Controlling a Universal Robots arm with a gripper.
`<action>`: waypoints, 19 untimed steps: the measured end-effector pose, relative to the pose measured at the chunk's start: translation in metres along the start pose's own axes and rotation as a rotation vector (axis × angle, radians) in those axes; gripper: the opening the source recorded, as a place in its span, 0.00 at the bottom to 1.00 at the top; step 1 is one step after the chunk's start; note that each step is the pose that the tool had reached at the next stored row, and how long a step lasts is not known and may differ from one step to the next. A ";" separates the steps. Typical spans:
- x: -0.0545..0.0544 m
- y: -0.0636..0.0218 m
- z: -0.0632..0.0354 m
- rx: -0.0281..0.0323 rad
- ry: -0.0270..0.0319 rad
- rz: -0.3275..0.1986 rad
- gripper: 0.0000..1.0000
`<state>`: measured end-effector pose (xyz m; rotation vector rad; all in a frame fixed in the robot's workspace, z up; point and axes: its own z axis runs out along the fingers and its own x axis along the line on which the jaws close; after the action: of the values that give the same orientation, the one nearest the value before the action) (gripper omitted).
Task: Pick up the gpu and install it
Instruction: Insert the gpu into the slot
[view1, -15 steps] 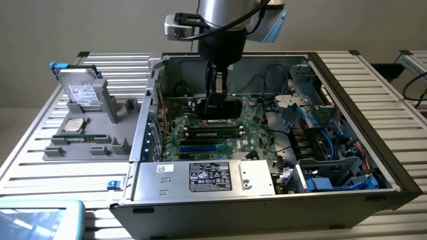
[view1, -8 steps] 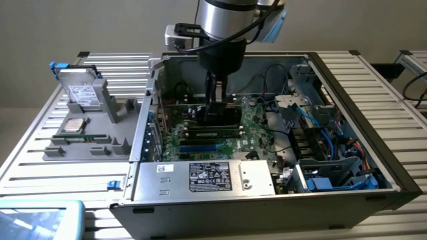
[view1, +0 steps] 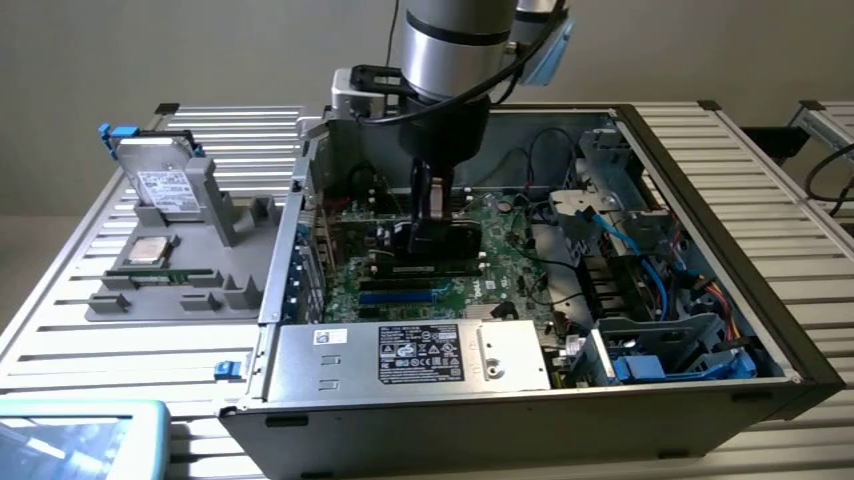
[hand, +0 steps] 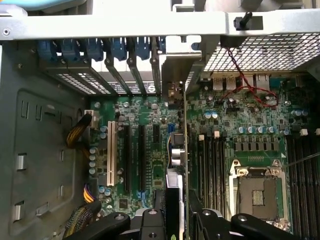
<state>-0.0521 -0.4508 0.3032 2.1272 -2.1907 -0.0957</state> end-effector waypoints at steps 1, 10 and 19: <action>0.000 -0.0001 0.0018 -0.0005 0.0001 0.000 0.29; 0.004 -0.0018 0.0180 -0.0078 0.0002 0.000 0.29; 0.004 -0.0012 0.0308 -0.0142 0.0006 0.000 0.29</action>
<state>-0.0543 -0.4556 0.2726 2.1198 -2.1829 -0.1104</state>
